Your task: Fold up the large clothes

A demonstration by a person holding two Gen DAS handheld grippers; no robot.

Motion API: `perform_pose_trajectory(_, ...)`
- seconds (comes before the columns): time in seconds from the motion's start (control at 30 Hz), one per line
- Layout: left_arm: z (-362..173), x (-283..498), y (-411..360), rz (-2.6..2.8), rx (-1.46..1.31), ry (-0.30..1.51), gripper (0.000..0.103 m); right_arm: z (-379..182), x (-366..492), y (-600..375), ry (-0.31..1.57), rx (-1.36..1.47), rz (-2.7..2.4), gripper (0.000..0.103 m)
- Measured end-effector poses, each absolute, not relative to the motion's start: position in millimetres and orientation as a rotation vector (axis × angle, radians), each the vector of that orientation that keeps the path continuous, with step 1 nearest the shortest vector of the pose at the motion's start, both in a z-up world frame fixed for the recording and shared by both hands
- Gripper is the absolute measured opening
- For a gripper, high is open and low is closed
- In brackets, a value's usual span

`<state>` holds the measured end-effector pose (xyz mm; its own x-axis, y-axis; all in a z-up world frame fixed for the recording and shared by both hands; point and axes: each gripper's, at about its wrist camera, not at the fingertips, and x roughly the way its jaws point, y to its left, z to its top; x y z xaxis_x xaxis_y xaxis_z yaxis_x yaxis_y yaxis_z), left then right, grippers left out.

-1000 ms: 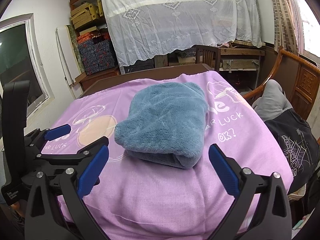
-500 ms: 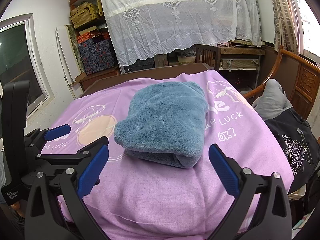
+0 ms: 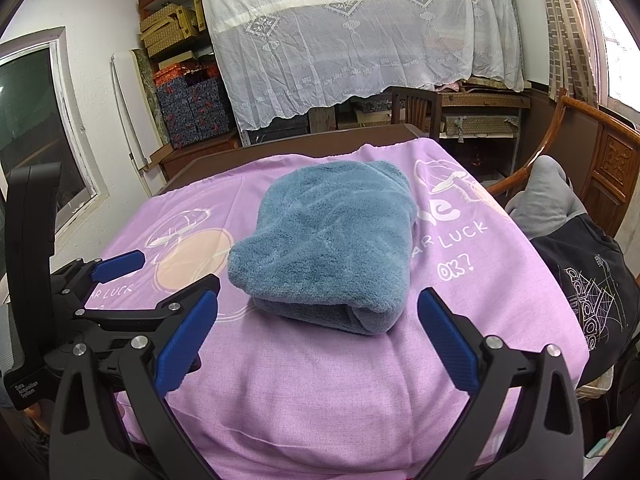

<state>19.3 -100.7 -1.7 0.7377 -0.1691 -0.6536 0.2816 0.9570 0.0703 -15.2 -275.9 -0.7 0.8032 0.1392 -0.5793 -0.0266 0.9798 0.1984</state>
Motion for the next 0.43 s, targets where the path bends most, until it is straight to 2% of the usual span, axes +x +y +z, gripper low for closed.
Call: perform_pose_trajectory(0.43, 1.5, 19.6, -101.5, -0.240, 0.164, 0.698, 0.099, -2.8, -16.6, -274.9, 0.633, 0.186, 0.090, 0.098)
